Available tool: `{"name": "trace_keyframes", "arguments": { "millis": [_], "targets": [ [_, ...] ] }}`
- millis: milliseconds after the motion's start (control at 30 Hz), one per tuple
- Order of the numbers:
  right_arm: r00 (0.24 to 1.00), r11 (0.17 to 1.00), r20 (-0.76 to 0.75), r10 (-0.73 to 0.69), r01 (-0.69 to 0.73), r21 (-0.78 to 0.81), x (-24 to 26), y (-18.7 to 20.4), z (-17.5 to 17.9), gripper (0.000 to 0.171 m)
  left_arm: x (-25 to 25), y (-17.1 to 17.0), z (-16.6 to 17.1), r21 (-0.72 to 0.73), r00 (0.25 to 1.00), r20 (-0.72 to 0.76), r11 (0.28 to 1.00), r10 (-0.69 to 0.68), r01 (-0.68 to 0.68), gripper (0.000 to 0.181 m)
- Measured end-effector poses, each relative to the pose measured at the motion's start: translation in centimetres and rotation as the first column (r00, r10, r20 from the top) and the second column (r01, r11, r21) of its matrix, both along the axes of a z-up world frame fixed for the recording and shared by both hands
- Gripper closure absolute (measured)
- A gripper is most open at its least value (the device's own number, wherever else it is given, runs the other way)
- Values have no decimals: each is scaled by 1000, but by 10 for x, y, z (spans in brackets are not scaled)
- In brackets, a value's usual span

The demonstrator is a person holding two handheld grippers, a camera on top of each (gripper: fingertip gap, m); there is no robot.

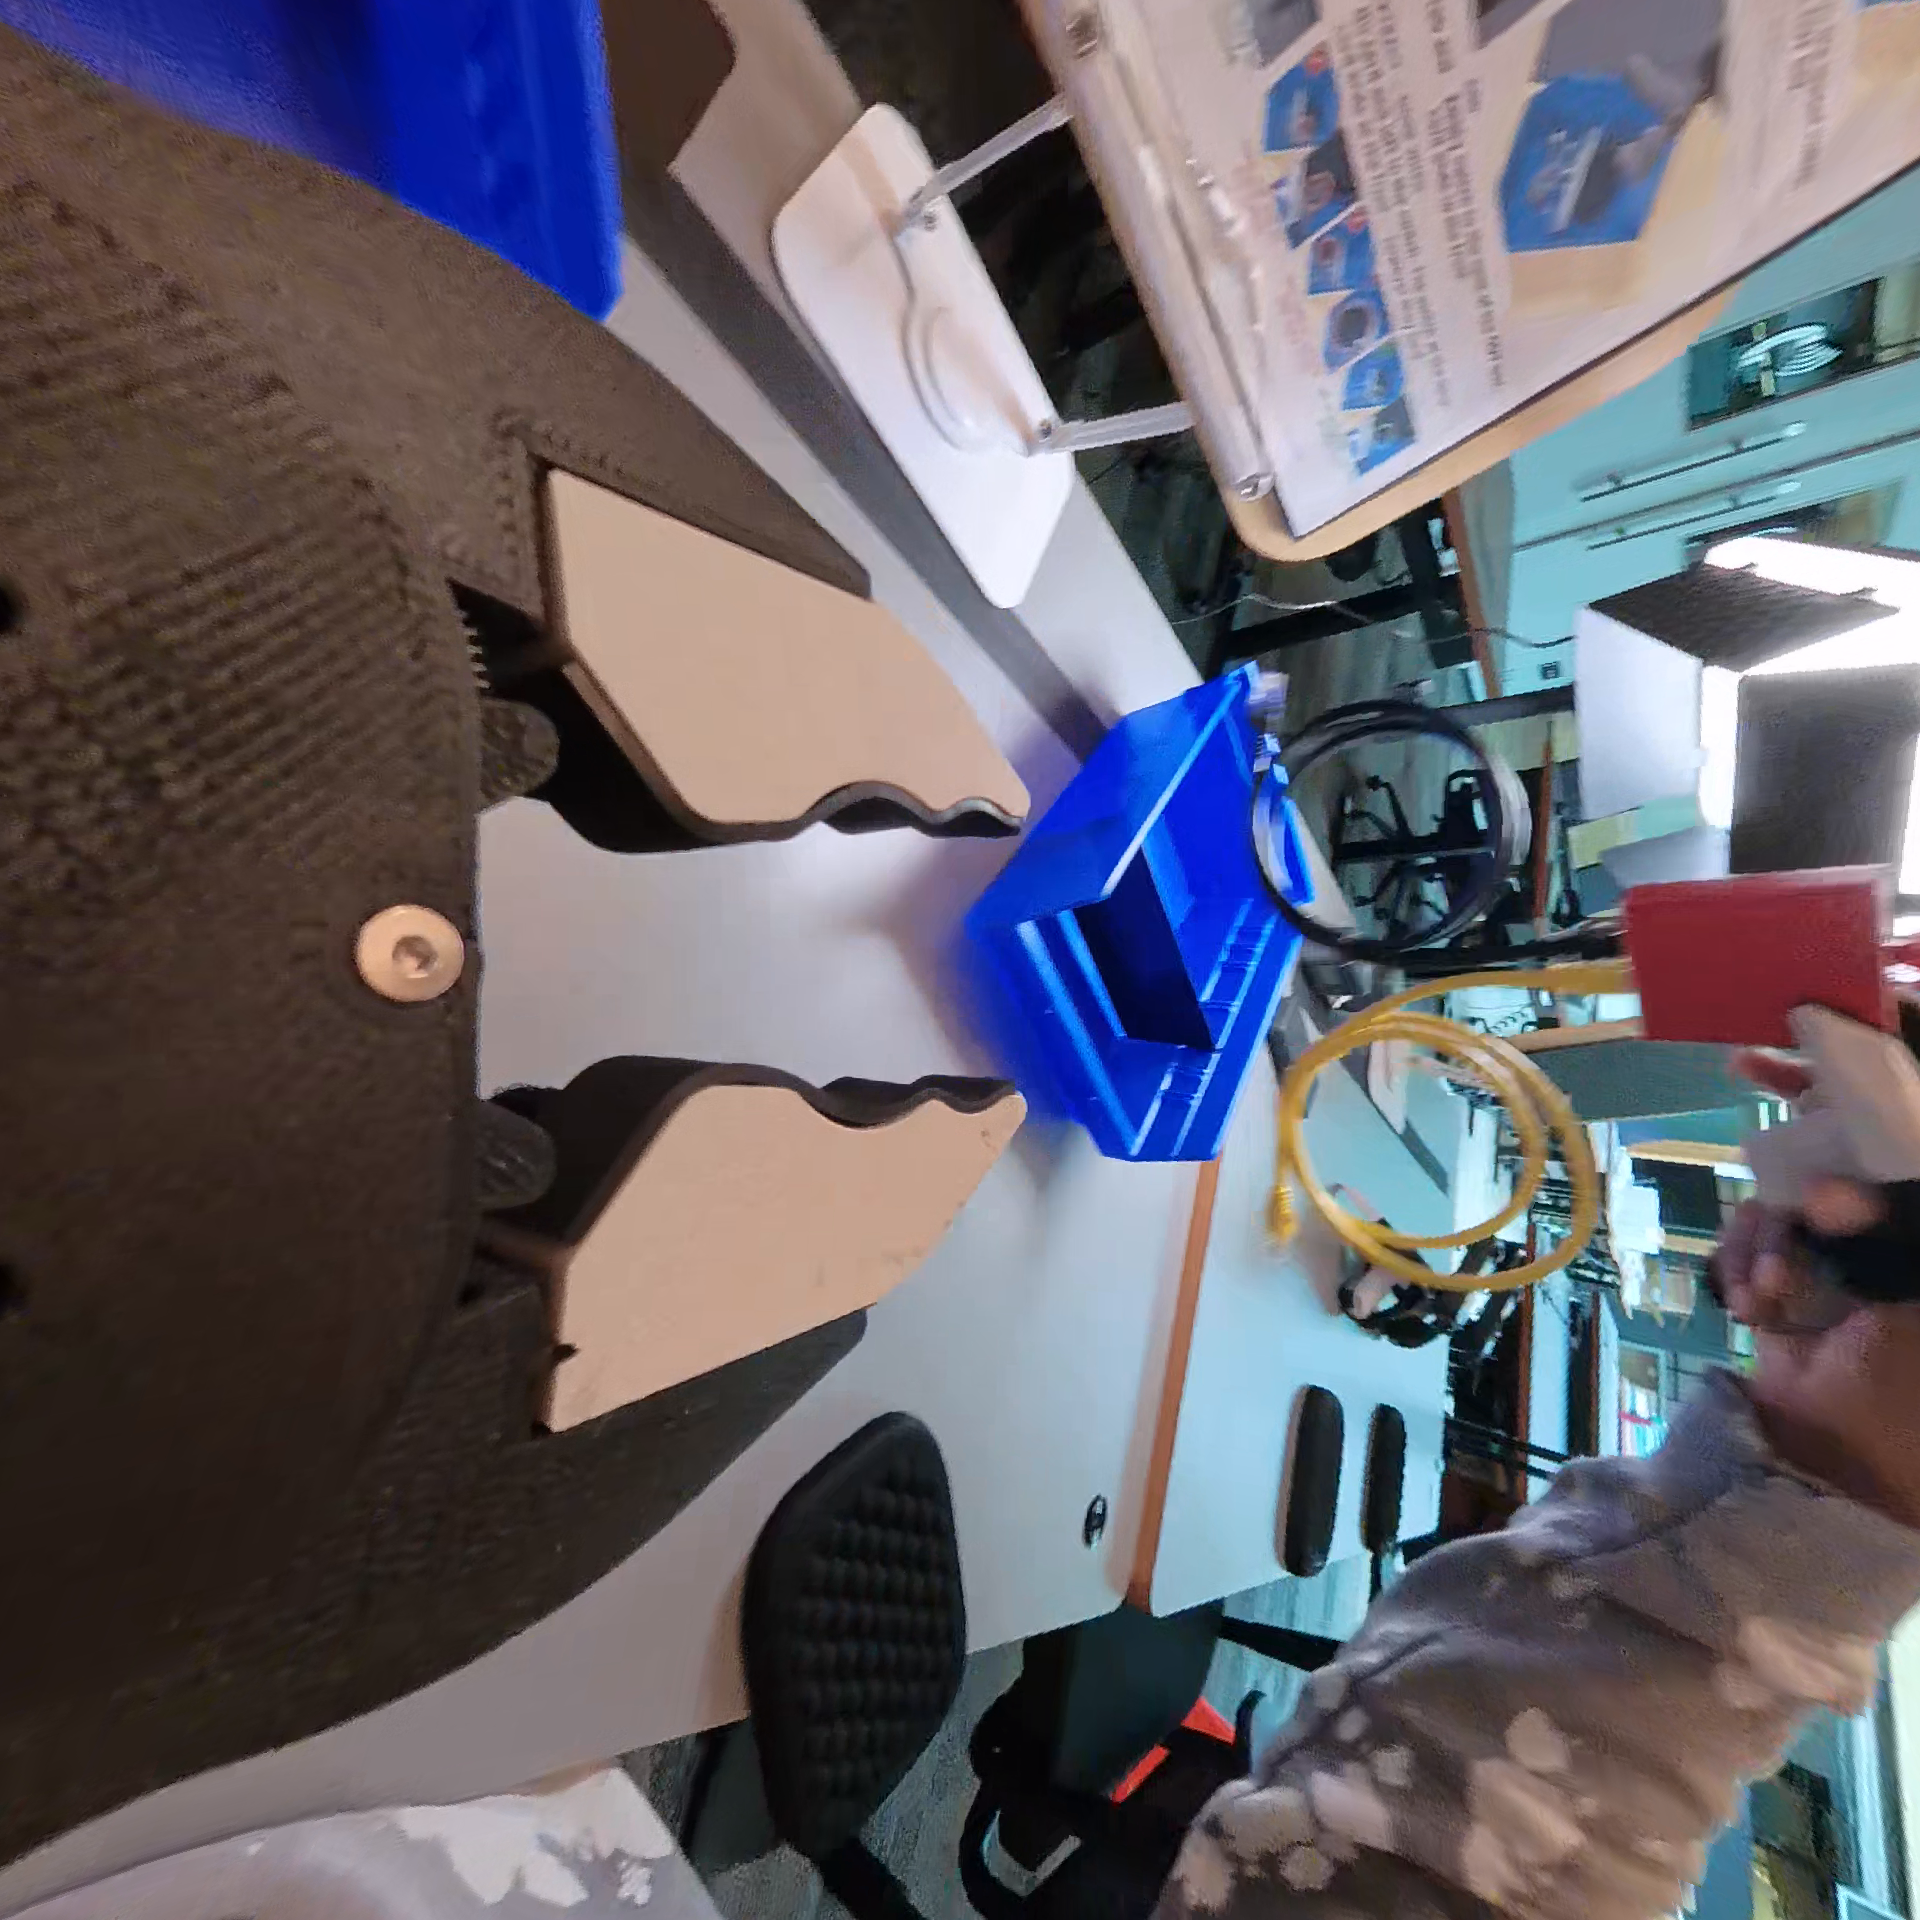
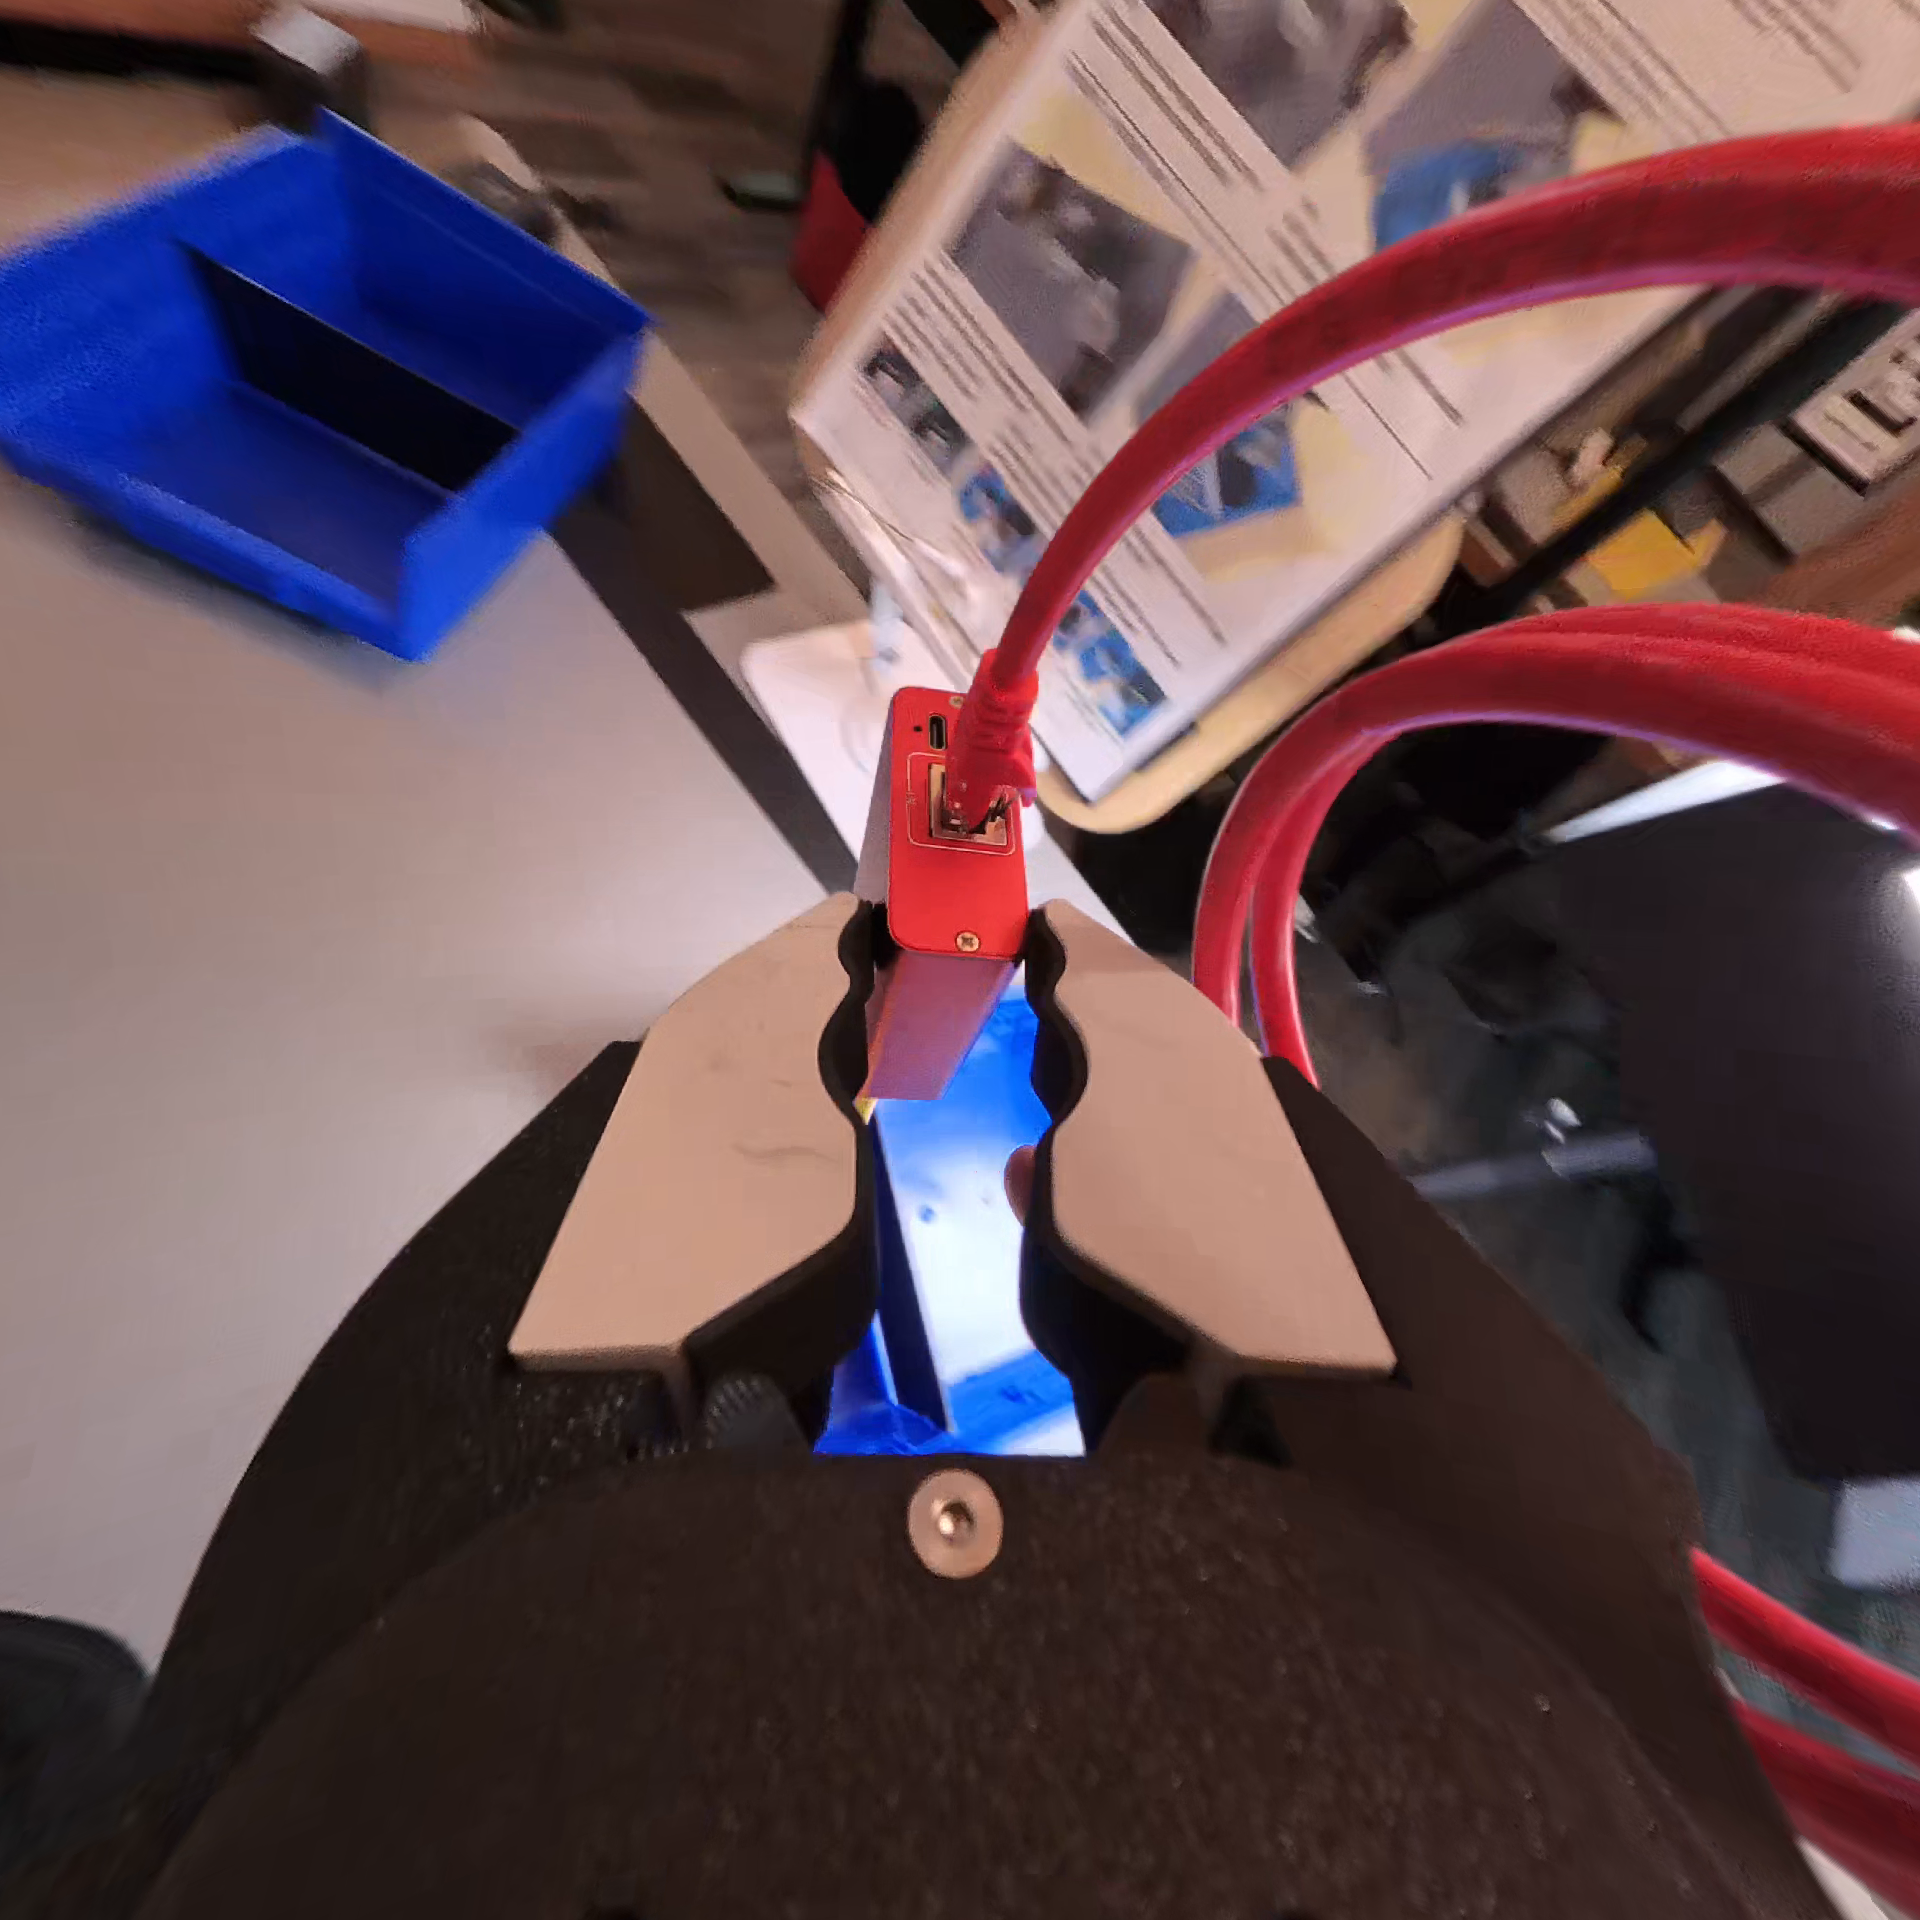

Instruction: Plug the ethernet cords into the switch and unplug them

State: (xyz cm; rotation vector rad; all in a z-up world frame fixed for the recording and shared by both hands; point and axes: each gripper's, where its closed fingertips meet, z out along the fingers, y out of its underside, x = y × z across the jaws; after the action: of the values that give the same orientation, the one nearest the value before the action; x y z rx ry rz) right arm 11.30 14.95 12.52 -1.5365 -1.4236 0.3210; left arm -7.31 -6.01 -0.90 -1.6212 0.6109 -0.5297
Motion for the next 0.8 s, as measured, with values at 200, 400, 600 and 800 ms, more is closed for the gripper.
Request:
{"name": "trace_keyframes", "arguments": {
  "millis": [200, 400, 600, 800],
  "targets": [
    [968, 986, 186, -167, 158, 61, 19, 81, -41, 144, -5, -19, -59, -106, 999, -33, 994, 36, -39, 138],
    [957, 968, 158, -243, 229, 99, 11, 152, -82, 144, -8, -19, -83, -150, 998, -38, 987, 45, -50, 138],
    [958, 959, 38, -284, 285, -5, 18, 187, -143, 144, -16, -19, -95, -162, 997, -40, 984, 63, -69, 137],
    [961, 955, -14, -276, 272, -121, 27, 184, -200, 144, -29, -15, -101, -166, 994, -40, 981, 100, -105, 138]
  ]
}}
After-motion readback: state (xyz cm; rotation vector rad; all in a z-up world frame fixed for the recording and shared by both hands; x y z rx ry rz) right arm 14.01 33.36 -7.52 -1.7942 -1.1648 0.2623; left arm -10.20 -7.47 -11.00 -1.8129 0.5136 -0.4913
